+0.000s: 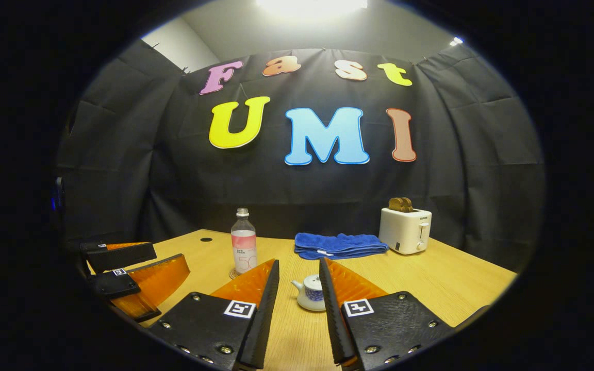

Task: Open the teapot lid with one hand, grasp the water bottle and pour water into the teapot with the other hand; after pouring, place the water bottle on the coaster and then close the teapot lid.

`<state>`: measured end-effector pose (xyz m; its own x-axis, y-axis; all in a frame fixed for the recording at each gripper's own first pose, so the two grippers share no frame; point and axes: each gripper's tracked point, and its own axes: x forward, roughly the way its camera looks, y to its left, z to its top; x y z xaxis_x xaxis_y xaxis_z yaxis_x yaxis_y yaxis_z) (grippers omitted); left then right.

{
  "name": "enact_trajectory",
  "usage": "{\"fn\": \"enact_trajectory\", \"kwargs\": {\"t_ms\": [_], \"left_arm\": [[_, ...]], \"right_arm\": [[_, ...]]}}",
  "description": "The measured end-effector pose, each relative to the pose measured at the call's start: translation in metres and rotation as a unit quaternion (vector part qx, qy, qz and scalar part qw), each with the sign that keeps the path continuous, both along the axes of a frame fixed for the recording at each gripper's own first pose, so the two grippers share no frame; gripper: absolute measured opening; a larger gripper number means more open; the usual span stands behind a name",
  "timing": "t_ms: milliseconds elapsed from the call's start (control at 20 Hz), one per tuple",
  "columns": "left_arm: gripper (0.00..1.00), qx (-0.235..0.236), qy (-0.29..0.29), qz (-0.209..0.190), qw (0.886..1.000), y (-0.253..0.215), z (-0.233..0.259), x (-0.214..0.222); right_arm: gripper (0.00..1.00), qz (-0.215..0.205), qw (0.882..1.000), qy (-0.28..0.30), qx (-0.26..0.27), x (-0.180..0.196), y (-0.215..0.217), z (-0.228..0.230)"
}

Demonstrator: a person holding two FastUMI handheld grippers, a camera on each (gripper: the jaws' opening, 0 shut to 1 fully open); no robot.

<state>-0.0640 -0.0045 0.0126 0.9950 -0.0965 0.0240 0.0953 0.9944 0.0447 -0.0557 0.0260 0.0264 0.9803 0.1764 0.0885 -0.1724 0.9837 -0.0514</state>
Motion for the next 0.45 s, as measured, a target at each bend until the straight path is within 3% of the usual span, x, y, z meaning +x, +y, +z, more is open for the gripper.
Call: {"fn": "enact_trajectory", "kwargs": {"t_ms": [450], "left_arm": [[1.00, -0.006, -0.014, 0.033, 0.999, 0.006, -0.026, 0.023]], "right_arm": [[0.48, 0.004, 1.000, 0.013, 0.003, 0.022, 0.003, -0.040]]}}
